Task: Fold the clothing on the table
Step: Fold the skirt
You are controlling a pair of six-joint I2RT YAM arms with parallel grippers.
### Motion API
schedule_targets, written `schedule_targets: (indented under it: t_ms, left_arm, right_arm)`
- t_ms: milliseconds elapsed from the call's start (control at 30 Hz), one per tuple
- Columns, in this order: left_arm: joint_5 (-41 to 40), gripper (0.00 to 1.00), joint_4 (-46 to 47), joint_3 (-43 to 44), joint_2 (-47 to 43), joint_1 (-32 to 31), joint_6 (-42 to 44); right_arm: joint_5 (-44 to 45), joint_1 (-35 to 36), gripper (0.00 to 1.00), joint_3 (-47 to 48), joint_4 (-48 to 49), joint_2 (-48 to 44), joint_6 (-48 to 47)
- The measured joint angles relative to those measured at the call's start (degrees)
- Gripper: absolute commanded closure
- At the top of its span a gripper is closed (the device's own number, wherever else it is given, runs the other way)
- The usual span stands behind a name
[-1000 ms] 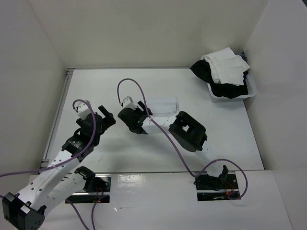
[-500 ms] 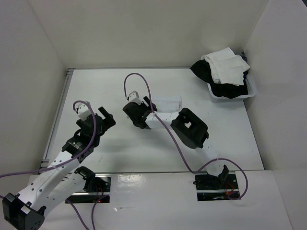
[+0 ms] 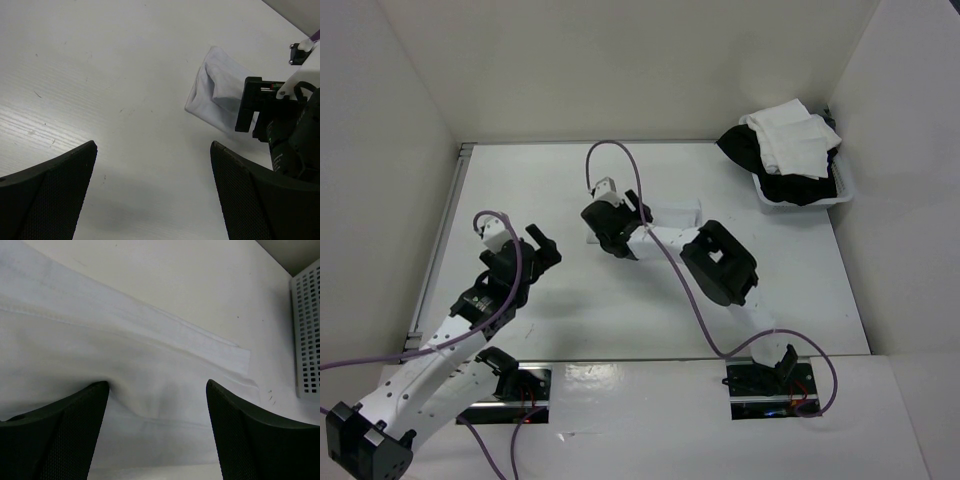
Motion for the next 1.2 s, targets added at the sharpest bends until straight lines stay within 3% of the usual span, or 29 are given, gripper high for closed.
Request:
schedule_targets:
  t_ms: [200,400,533,600,700,733,967,1200]
  left_arm:
    - [0.2,0.0,0.3,-0.3,0.0,0.0,0.0]
    - [1.0,0.0,0.7,-0.9,0.0,0.0,-0.1]
    - [1.7,0.0,1.1,-1.1,0.0,0.0,-0.3]
    - [2.1,0.0,1.1,-1.4,0.0,0.0,-0.8]
    - [2.5,0.0,1.2,-1.6,0.4,0.0,-1.3]
    - [2.6,0.0,1.3,-1.6,0.7,0.0,-1.3]
    - [3.5,0.0,1.3,-1.8,0.6,0.0,-1.3]
    - [3.5,0.0,-0.6,-1.8,-4.8,0.0,-1.3]
  right_arm:
    - [0.9,-2.5,0.17,5.2,-0.2,0.1,-0.9]
    - [0.8,-7.3,0.17,18.1,-0.7,2.5,-3.4]
    - [-0.6,-10.6,0.17,34.4,-5.0,9.2,-4.7]
    - [-1.3,-12.1,0.17,46.2,-8.5,15.3,-4.7]
    - [-2.7,-13.5,0.16,72.6,-19.6,28.9,-4.0]
    - [-2.7,-13.7,0.16,76.1,-22.8,31.0,-3.5]
    - [-3.5,-8.9,0.17,86.4,-45.8,35.9,2.4]
    - [-5.5,0.7,0.17,87.3,-55.6,35.9,5.7]
